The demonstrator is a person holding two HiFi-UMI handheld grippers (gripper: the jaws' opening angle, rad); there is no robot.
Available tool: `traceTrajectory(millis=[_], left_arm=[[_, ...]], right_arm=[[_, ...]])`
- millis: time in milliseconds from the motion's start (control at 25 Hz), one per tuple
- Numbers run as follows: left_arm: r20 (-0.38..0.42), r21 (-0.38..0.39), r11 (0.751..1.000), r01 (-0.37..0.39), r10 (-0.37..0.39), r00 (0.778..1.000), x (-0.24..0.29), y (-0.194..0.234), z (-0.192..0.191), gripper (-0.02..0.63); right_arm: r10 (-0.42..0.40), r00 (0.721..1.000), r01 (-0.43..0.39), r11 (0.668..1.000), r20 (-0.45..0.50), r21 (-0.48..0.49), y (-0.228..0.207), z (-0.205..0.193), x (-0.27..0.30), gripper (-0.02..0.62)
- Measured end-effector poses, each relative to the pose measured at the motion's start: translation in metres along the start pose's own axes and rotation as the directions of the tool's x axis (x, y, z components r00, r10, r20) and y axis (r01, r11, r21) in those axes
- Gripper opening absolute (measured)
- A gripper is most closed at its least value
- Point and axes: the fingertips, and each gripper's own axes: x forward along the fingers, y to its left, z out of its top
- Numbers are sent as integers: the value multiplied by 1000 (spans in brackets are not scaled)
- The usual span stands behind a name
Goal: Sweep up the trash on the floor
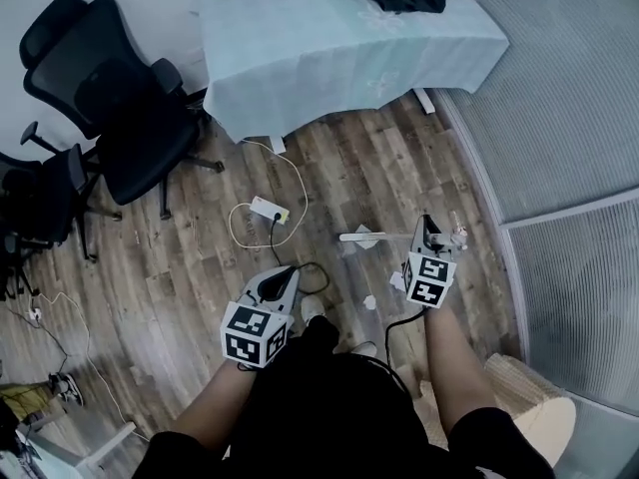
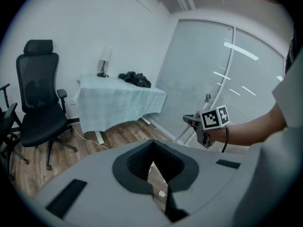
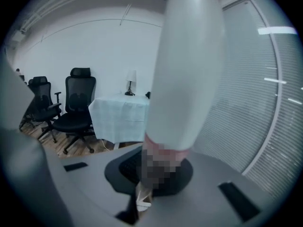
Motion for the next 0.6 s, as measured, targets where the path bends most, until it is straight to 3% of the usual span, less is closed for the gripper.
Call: traceTrajectory(millis=[120, 360, 480, 600], left_arm=[[-3, 5, 999, -36, 36, 999, -7, 12, 2, -6], [-7, 15, 995, -98, 98, 995, -19, 26, -2, -6], [-14, 15, 994, -109, 109, 994, -22, 24, -9, -6], [-24, 16, 994, -112, 113, 993, -26, 22, -16, -6]], right_arm=[[100, 992, -95, 993, 77, -71, 19, 12, 14, 21], [229, 969, -206, 956, 93, -208, 55, 33, 50, 21], [246, 965, -219, 947, 93, -235, 63, 39, 61, 21], [212, 977, -200, 952, 27, -233, 59, 21, 68, 21]])
